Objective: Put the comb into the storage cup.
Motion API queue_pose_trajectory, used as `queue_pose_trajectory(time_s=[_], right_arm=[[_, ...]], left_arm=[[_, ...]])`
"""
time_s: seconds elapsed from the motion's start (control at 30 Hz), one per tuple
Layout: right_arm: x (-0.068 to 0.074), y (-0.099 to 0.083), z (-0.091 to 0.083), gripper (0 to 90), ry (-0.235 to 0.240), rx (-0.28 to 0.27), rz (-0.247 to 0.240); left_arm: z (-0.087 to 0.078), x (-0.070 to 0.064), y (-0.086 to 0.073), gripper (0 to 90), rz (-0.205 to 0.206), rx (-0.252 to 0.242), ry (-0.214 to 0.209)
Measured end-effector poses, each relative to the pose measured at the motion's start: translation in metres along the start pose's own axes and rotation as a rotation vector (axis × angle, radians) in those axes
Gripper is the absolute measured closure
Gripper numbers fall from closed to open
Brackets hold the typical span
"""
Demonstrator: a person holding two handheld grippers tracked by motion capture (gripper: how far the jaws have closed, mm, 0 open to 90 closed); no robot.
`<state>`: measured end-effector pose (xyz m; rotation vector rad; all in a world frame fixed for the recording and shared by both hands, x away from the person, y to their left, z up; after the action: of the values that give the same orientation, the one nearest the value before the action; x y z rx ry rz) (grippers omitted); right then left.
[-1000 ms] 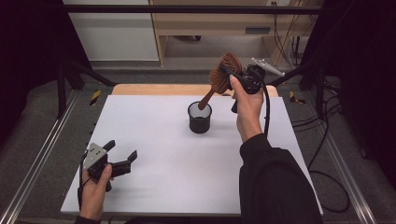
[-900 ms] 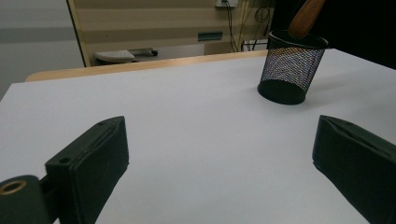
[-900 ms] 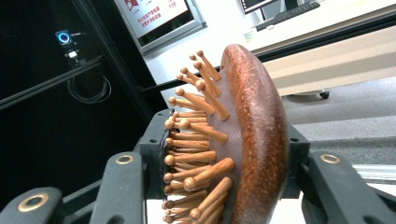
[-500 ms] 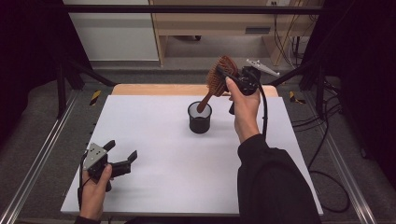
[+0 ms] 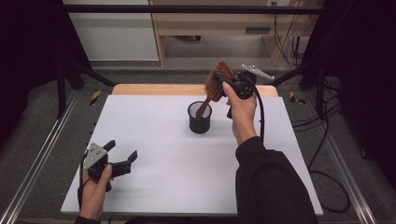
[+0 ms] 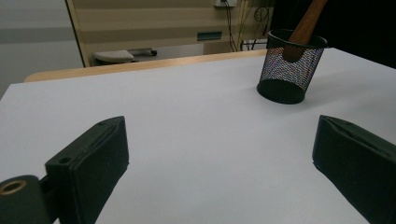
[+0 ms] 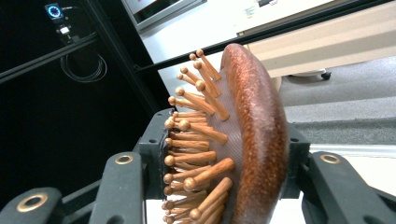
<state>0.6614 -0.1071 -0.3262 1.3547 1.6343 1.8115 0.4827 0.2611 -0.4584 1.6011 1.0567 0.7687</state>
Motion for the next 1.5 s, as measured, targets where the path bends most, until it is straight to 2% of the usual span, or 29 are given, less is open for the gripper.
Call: queue_pose_trajectory(time_s=[0.83,1.5], right_arm=[[0.006,-0.014,0.014,49.6,0.002,0.051,-0.025],[0.007,-0.022,0.022,49.5,0.0,0.083,-0.021]], left_arm=[[0.0,-0.001,0.0,4.1,0.0,-0.002,-0.002],[0.0,-0.001,0.001,4.1,0.001,-0.003,-0.005]])
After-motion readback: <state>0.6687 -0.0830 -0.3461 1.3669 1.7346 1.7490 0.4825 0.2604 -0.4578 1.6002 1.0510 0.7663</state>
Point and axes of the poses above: each handheld gripper's, and its own axes: z roughly forward along the jaws, y roughly out of its top, x roughly to its left, the point moved 6 cm from there along z, roughly forward along the jaws, and after that the axes turned 3 degrees about y, right-handed, at the moved point
